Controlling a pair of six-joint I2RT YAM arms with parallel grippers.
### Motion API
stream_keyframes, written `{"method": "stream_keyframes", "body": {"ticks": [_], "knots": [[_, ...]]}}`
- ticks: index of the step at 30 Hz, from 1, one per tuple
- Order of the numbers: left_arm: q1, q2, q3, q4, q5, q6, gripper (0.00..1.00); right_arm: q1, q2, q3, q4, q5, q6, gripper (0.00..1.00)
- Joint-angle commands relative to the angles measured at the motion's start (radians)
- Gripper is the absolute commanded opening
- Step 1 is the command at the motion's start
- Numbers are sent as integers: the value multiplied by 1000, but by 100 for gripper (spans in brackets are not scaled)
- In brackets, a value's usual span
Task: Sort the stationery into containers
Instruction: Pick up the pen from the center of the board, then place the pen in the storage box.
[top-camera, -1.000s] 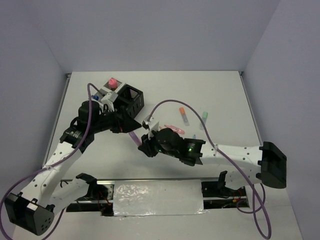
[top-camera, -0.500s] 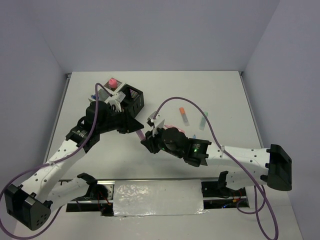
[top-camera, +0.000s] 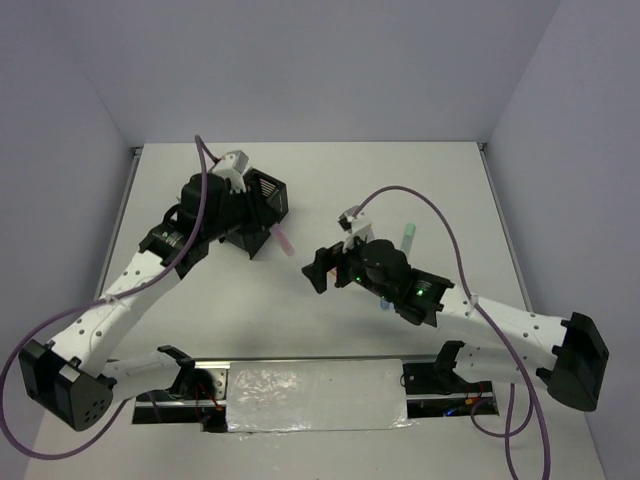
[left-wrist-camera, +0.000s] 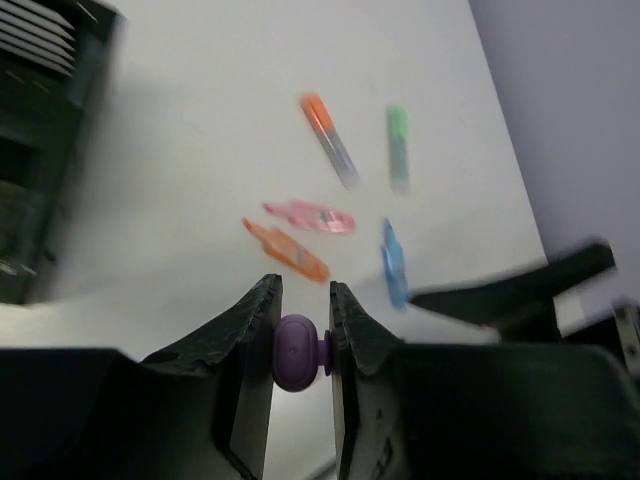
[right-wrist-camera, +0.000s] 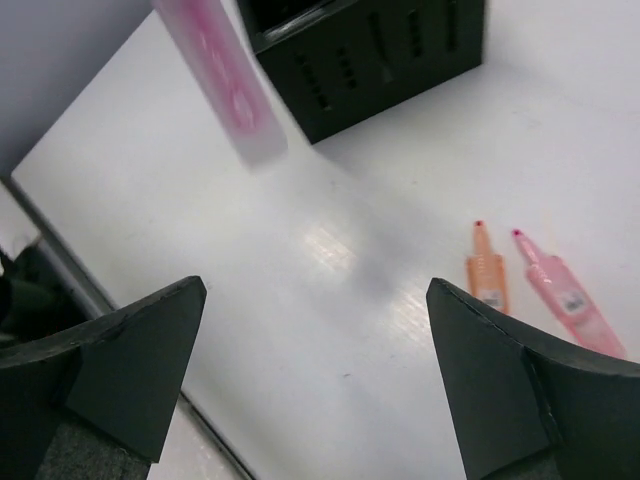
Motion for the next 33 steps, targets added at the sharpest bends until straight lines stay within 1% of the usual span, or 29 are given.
{"method": "stream_keyframes", "body": {"ticks": [1, 2, 3, 5, 6, 8, 9, 11, 13, 17, 19, 22, 23, 24, 27, 28, 30, 33], "knots": [[6, 83, 146, 1, -397, 50, 0, -68, -109, -33, -7, -18, 45, 100], [17, 114, 169, 22, -433, 54, 0, -83, -150, -56, -13, -33, 49, 100], [26, 179, 224, 31, -462, 57, 0, -97, -168, -68, -16, -41, 51, 100], [43, 244, 278, 62, -523, 78, 0, -120, -208, -91, -34, -52, 49, 100], [46, 303, 330, 71, -552, 102, 0, -121, -219, -96, -38, -52, 46, 100], [57, 356, 381, 93, -612, 135, 0, -120, -241, -111, -76, -55, 35, 100], [59, 405, 426, 99, -632, 174, 0, -123, -248, -117, -85, -55, 32, 100], [66, 445, 457, 136, -661, 214, 0, -124, -267, -137, -102, -52, 32, 100], [88, 496, 480, 166, -648, 248, 0, -132, -274, -148, -107, -78, 32, 100], [117, 578, 491, 213, -610, 261, 7, -138, -299, -140, -154, -87, 22, 100], [122, 600, 497, 226, -600, 267, 12, -140, -322, -130, -177, -86, 17, 100], [122, 632, 500, 223, -620, 271, 27, -143, -348, -116, -200, -78, 12, 100], [122, 644, 499, 222, -631, 271, 43, -146, -353, -113, -205, -76, 11, 100], [125, 648, 500, 214, -634, 265, 53, -147, -357, -108, -208, -73, 8, 100], [126, 654, 510, 188, -629, 249, 95, -161, -342, -87, -246, -47, 14, 100], [126, 645, 514, 171, -622, 245, 99, -166, -319, -70, -286, -17, 32, 100], [126, 625, 522, 148, -609, 230, 99, -181, -295, -57, -323, 11, 69, 100], [125, 559, 565, 26, -614, 190, 99, -218, -247, -48, -386, 54, 109, 100]]}}
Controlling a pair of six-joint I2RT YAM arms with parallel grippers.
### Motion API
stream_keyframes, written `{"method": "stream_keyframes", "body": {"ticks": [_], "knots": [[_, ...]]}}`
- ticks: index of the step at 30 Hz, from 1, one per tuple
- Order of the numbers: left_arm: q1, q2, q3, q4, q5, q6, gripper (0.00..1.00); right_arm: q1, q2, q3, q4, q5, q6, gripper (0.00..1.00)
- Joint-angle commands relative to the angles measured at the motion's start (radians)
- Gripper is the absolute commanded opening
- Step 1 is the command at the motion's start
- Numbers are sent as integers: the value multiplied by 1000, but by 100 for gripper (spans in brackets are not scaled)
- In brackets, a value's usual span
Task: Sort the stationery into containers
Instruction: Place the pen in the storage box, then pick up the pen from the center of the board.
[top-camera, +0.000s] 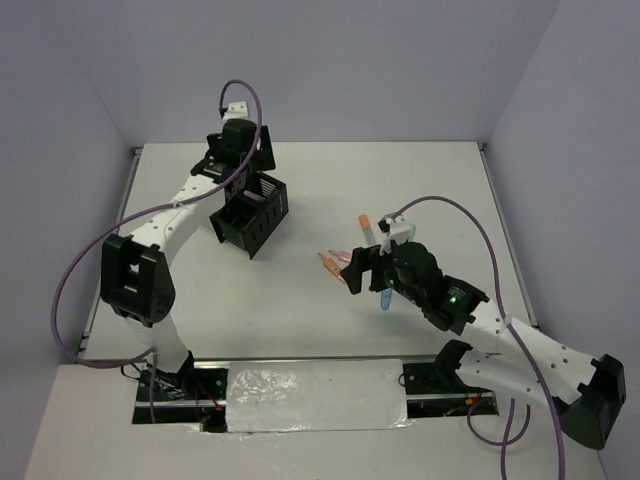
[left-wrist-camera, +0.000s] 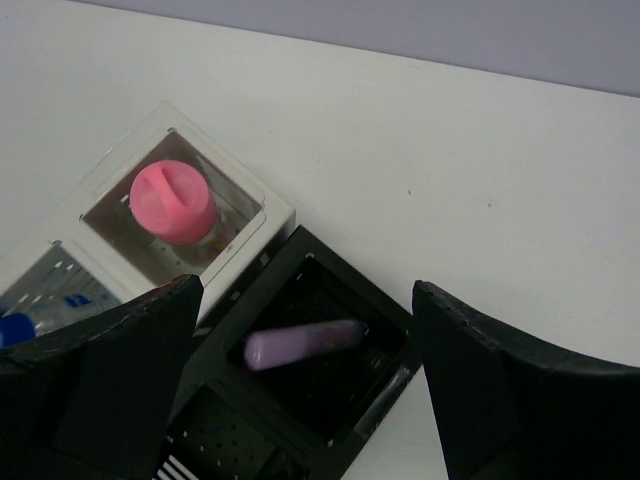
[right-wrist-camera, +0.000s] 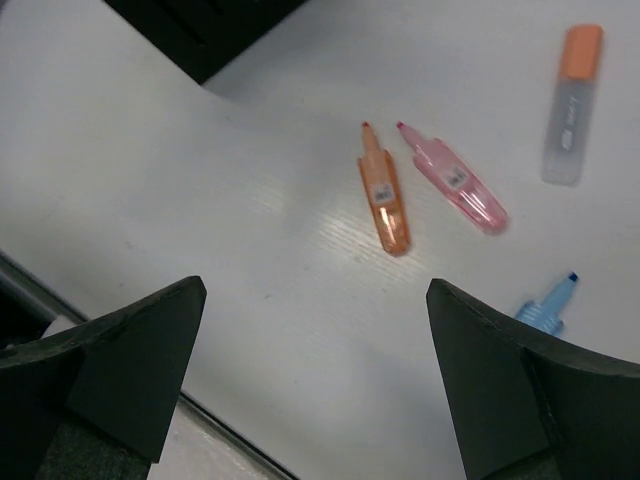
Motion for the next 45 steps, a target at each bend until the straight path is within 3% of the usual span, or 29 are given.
{"method": "stream_keyframes", "body": {"ticks": [1, 3, 7, 9, 13, 16, 24, 32, 40, 41, 42, 45], "knots": [[3, -149, 84, -133, 9, -57, 99, -49, 49, 42, -107, 75, 60, 100], [1, -214, 79, -187, 54, -90, 99, -88, 85, 45, -127, 64, 74, 100], [-2, -470, -70, -249, 225, -104, 99, -199, 178, 63, -156, 72, 74, 100], [-7, -562, -146, -261, 265, -91, 99, -232, 244, 83, -132, 34, 44, 95], [-7, -783, -347, -269, 365, -32, 100, -287, 407, 184, -109, 21, -31, 74], [-8, -849, -425, -293, 402, -16, 99, -336, 565, 286, -110, 12, -59, 70], [-7, -918, -517, -321, 437, 15, 99, -402, 891, 516, -138, -1, -133, 61], [-5, -943, -582, -273, 448, -7, 99, -430, 1080, 614, -161, -13, -153, 55], [-5, -926, -577, -261, 468, -28, 99, -444, 1114, 603, -173, -3, -136, 42], [-5, -925, -576, -256, 470, -33, 99, -447, 1116, 606, -181, -11, -139, 39], [-5, -919, -574, -246, 474, -45, 99, -450, 1116, 611, -187, -40, -142, 28], [-5, -888, -565, -203, 522, -99, 99, -451, 1061, 591, -156, -63, -148, 20]]}}
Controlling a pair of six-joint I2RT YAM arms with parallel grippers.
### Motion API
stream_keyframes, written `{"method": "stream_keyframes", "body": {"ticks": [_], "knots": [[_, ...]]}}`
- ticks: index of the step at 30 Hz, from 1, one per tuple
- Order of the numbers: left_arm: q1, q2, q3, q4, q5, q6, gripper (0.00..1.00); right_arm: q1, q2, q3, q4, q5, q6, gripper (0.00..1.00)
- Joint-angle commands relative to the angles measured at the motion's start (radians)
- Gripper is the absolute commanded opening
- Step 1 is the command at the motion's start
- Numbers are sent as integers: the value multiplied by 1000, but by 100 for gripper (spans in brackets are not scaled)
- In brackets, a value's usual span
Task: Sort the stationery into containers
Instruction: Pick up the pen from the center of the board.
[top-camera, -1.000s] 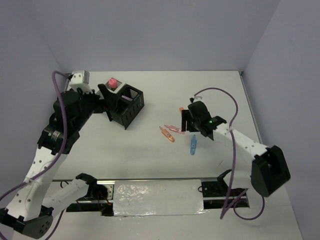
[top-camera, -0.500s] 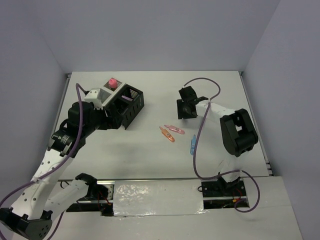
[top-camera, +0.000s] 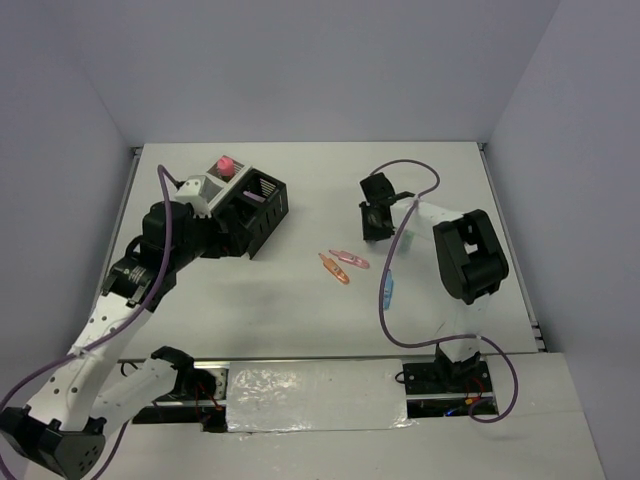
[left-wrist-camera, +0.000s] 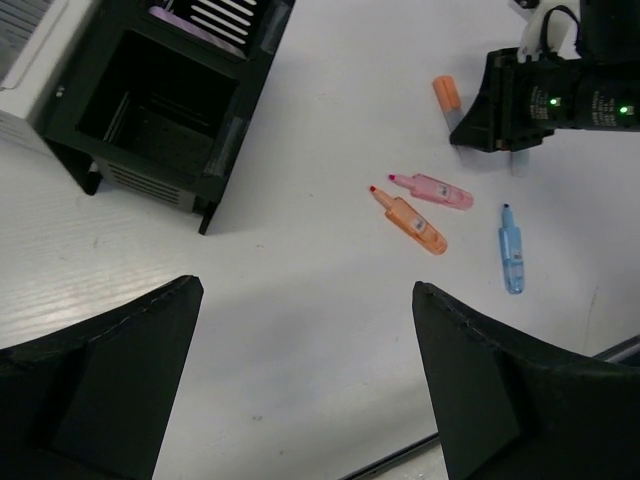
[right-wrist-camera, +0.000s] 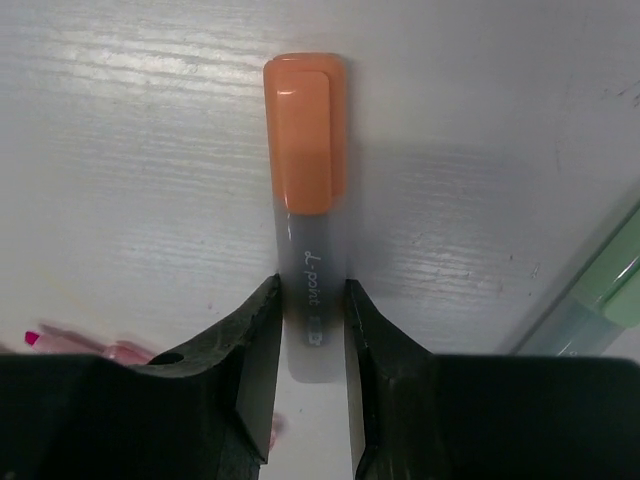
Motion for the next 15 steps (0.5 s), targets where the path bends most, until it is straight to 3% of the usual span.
{"method": "stream_keyframes", "body": {"ticks": [1, 7, 15], "knots": [[-1, 38, 29, 103, 103, -68, 99, -7, -112, -25, 42, -43, -8, 19], [-12, 214, 85, 329, 323, -231, 99, 81, -451, -157, 159, -15, 29, 17], [-105, 438, 225, 477, 414, -343, 99, 326, -726, -244, 188, -74, -31, 17]]}}
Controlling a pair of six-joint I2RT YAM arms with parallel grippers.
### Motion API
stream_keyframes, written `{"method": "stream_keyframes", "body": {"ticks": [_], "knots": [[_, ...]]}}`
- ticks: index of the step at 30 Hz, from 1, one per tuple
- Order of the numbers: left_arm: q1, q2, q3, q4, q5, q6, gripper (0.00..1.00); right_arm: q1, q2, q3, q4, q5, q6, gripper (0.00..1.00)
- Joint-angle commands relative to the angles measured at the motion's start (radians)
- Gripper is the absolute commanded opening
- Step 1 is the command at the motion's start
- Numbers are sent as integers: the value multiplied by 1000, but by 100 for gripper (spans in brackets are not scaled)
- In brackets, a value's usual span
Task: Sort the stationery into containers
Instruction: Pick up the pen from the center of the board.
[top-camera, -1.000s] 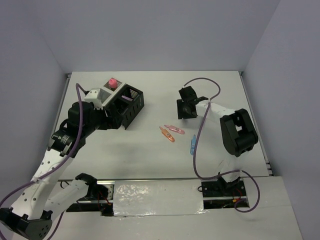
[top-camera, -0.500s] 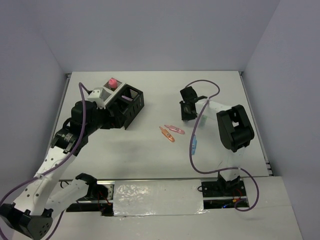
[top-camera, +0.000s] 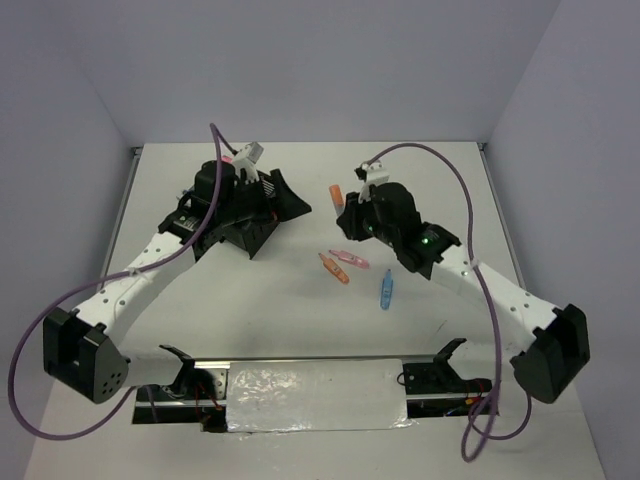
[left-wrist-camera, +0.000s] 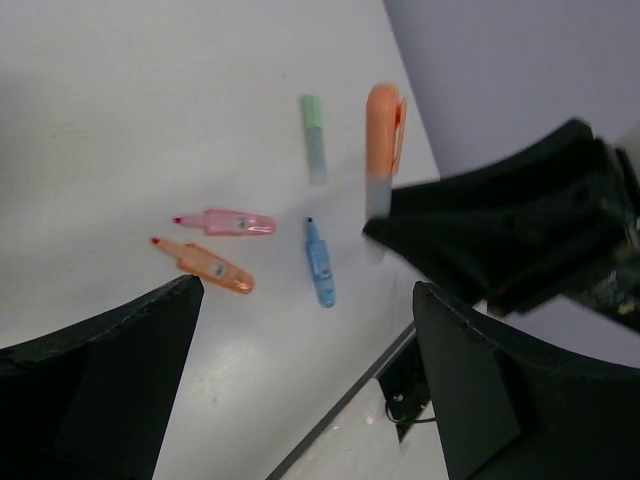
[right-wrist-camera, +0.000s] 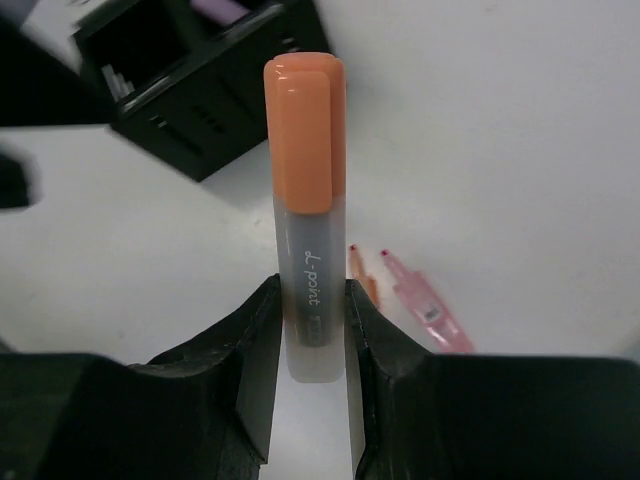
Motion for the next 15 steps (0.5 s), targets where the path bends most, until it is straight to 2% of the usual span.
{"method": "stream_keyframes", "body": {"ticks": [1, 4, 8, 13, 15], "knots": [[-29, 31, 74, 147, 101, -75, 99, 94, -84, -63, 42, -13, -28, 17], [-41, 46, 71, 228, 119, -113, 99, 154, -139, -65, 28, -6, -42, 17], [-58, 58, 72, 210, 104, -115, 99, 194, -176, -39, 2, -4, -74, 17], [-75, 89, 66, 208, 137, -113, 94, 208, -149, 4, -36, -21, -100, 17], [-89, 100, 72, 201, 145, -107, 87, 215, -129, 13, -36, -13, -105, 17]]}}
